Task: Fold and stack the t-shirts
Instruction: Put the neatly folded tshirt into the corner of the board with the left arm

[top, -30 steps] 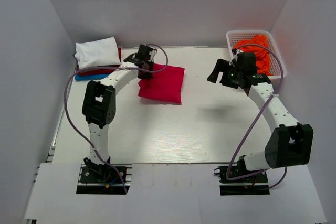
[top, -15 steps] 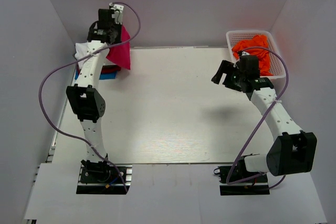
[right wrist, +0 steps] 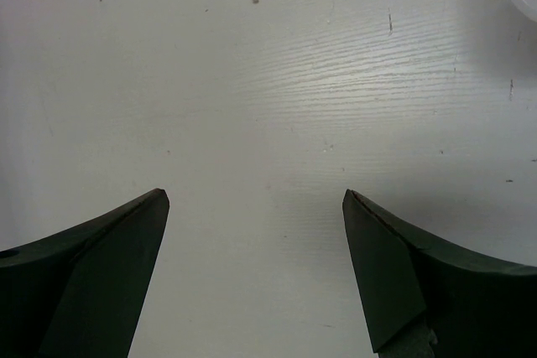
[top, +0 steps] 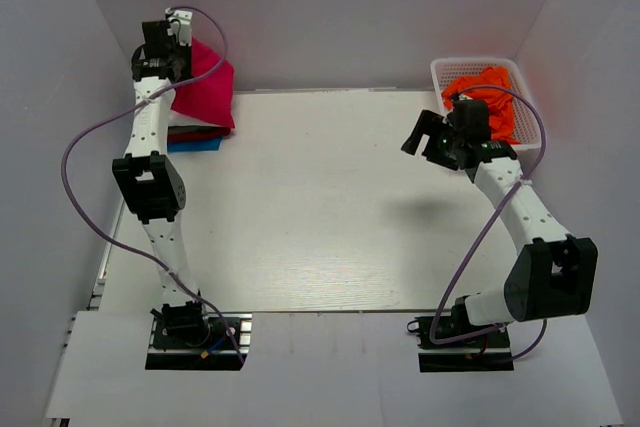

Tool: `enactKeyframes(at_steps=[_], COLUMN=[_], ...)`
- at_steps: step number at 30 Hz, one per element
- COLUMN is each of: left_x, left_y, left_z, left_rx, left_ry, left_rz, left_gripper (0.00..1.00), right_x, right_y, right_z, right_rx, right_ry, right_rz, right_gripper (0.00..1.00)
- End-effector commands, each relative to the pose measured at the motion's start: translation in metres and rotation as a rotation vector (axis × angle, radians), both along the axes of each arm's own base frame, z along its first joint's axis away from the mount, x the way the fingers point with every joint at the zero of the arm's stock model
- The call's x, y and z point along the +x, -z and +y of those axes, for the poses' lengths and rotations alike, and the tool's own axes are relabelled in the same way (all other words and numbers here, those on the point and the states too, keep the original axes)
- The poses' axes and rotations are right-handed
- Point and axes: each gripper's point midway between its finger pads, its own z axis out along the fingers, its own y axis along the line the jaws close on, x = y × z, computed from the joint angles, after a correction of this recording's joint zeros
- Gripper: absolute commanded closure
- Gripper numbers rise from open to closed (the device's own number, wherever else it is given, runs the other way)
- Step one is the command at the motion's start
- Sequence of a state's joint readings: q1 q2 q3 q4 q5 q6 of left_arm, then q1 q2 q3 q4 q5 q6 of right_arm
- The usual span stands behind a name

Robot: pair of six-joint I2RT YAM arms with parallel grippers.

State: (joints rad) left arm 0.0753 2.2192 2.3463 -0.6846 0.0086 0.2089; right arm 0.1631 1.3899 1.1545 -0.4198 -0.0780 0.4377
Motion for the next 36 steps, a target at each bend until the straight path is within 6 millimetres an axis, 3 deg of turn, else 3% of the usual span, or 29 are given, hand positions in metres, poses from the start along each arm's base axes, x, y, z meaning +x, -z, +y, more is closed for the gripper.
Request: enactKeyframes(at_steps=[1, 4, 9, 13, 14, 16, 17, 18, 22, 24, 26, 29, 32, 33, 34, 35, 36], left_x=[0.013, 0.017, 0.015, 0.012, 0.013, 0.011, 0.01, 0.01, 0.001, -0.005, -0.012, -0.021, -0.038, -0.046, -0.059, -0.069, -0.077], left_y=[-0.026, -0.006, -0.001, 0.022, 0.025, 0.036, 0.034, 0.04, 0.038, 0.021, 0.0, -0.014, -0.026, -0.012, -0.036, -0.017, -0.022], left_z=[0.025, 0.059, 0.11, 0.131, 0.133, 0.139, 0.144, 0.148, 0.157, 0.158, 0.155, 0.144, 0.109, 0.1, 0.083, 0.061, 0.05], left_rx=[-0.021, -0.021, -0.038, -0.045, -0.041, -0.052, -0.058, -0.051, -0.061, -0.08, -0.093, -0.159, -0.271, -0.299, -0.315, -0.402, -0.446], left_ry=[-0.01, -0.107, -0.219, -0.263, -0.271, -0.287, -0.3, -0.318, -0.409, -0.451, -0.457, -0.448, -0.385, -0.366, -0.333, -0.305, -0.281], left_rz=[-0.107, -0.087, -0.11, -0.077, -0.079, -0.065, -0.075, -0.066, -0.061, -0.083, -0.112, -0.128, -0.104, -0.062, -0.092, -0.04, -0.053], left_gripper=[1.0, 1.0, 1.0, 0.98, 0.84, 0.71, 0.3, 0.02, 0.0, 0.0, 0.0, 0.0, 0.0, 0.0, 0.0, 0.0, 0.0], right_x=[0.014, 0.018, 0.021, 0.022, 0.022, 0.022, 0.021, 0.02, 0.017, 0.014, 0.012, 0.004, -0.006, -0.009, -0.015, -0.017, -0.023], right_y=[-0.023, -0.023, -0.018, -0.015, -0.015, -0.014, -0.014, -0.015, -0.015, -0.02, -0.025, -0.034, -0.038, -0.042, -0.041, -0.041, -0.038], right_z=[0.001, 0.003, 0.006, 0.008, 0.008, 0.006, 0.006, 0.007, 0.008, 0.01, 0.01, 0.01, 0.01, 0.011, 0.011, 0.008, 0.007], right_rx=[0.013, 0.02, 0.025, 0.031, 0.031, 0.026, 0.023, 0.026, 0.029, 0.035, 0.036, 0.036, 0.041, 0.046, 0.038, 0.034, 0.029], right_ry=[0.01, 0.007, 0.003, 0.0, 0.0, 0.006, 0.003, 0.001, -0.008, -0.018, -0.024, -0.035, -0.058, -0.065, -0.077, -0.07, -0.07], right_rz=[-0.048, -0.039, -0.014, -0.003, -0.001, 0.006, 0.005, 0.009, 0.023, 0.014, -0.003, -0.031, -0.047, -0.055, -0.061, -0.063, -0.061], right_gripper=[0.1, 0.1, 0.1, 0.1, 0.1, 0.1, 0.1, 0.1, 0.1, 0.1, 0.1, 0.1, 0.1, 0.1, 0.1, 0.1, 0.1])
